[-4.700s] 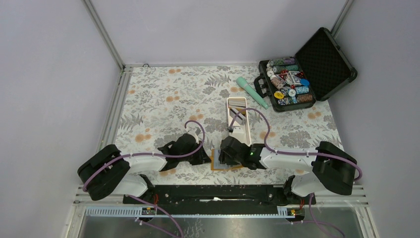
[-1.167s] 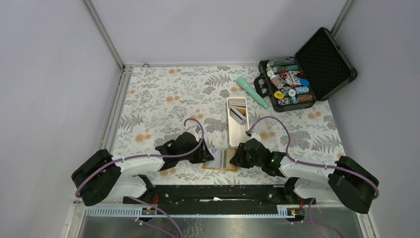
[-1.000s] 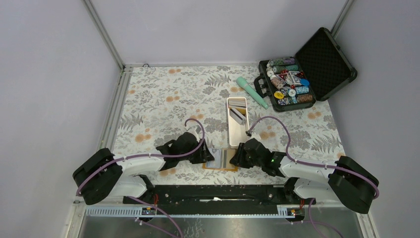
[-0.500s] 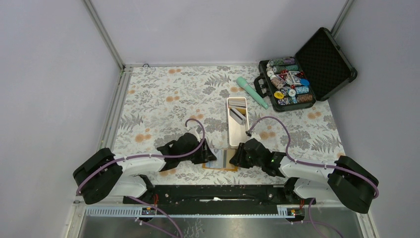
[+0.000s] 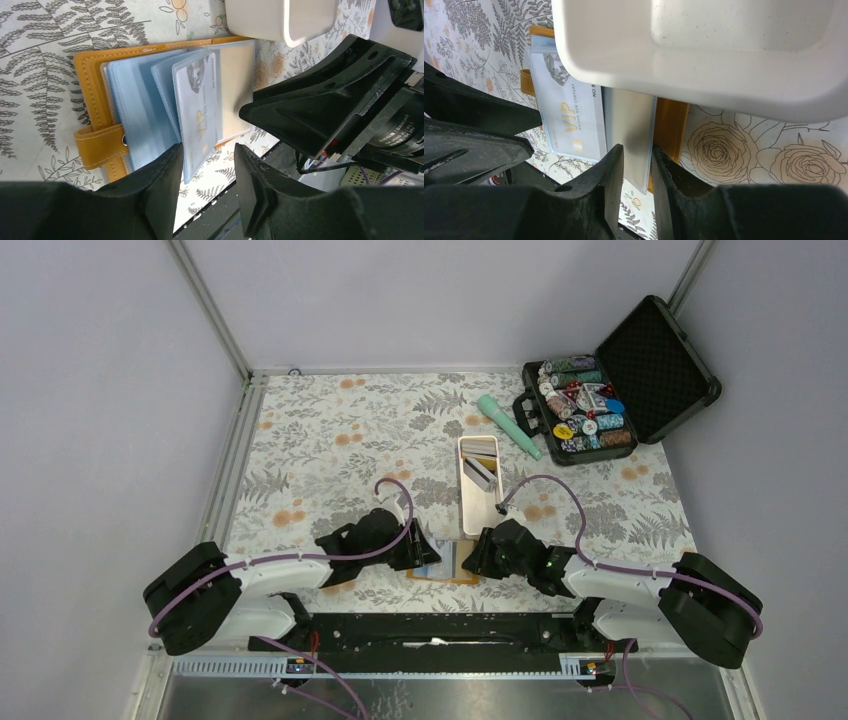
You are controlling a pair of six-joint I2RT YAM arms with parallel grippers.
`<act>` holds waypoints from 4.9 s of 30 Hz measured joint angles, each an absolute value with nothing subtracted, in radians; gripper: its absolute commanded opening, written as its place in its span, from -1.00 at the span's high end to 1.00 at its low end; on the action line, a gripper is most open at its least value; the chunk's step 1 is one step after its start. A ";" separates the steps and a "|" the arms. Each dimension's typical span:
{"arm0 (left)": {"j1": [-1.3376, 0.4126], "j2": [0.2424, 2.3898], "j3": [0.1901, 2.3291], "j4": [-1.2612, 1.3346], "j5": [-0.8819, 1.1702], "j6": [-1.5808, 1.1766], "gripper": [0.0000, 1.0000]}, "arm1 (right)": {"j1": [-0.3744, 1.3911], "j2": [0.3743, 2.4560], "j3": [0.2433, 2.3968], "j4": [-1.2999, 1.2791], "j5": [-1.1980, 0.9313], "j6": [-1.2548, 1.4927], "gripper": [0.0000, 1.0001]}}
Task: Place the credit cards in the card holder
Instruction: Turn over the card slot in the card holder, then pick up the credit card from the storage box.
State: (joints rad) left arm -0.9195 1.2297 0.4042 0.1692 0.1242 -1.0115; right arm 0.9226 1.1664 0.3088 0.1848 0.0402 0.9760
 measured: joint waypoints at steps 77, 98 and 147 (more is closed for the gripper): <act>-0.516 1.048 0.858 -0.433 0.181 -0.571 -0.97 | 0.548 1.306 0.842 -0.257 -0.021 0.364 0.22; -0.308 0.997 0.896 -0.576 0.181 -0.389 -0.98 | 0.477 1.541 0.939 -0.113 -0.045 0.219 0.31; -0.270 0.997 0.896 -0.573 0.217 -0.389 -0.97 | 0.468 1.628 0.964 -0.096 0.011 0.178 0.34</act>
